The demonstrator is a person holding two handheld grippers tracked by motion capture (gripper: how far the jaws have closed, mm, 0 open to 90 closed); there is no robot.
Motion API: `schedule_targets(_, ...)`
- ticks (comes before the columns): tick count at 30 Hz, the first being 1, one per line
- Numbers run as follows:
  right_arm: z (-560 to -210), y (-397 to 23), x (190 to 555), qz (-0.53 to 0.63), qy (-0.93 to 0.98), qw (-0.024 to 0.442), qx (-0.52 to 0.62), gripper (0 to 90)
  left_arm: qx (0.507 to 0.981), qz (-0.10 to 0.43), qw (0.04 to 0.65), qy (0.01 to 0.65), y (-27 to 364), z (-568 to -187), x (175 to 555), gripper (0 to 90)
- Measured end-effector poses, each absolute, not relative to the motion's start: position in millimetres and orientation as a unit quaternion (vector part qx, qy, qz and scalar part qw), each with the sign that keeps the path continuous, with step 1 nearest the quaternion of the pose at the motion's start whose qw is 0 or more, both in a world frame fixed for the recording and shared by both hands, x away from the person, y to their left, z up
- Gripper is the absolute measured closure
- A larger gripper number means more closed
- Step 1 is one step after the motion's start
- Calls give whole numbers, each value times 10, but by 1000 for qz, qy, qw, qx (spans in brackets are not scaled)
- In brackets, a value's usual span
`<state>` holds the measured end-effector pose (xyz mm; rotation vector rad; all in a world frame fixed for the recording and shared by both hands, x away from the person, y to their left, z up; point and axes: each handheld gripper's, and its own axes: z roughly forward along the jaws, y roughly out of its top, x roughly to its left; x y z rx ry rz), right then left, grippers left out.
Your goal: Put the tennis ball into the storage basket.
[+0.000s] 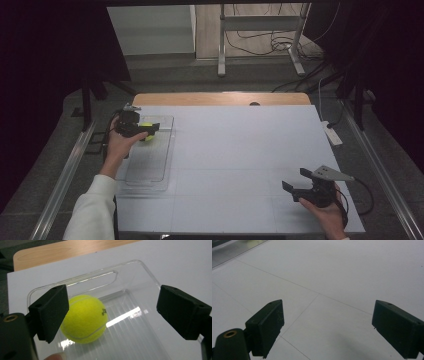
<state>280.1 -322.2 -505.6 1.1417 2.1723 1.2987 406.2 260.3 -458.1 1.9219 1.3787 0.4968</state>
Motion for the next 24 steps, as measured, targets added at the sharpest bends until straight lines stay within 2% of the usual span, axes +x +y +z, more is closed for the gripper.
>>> schedule_targets(14, -5058, -3223, 2823, 462, 769, 179, 405, 110, 744, 179, 402, 503, 2505, -4446, 3831, 123)
schedule_targets(24, -5068, -3240, 2851, 463, 767, 177, 407, 110, 755, 178, 411, 479, 2431, -4443, 3666, 127)
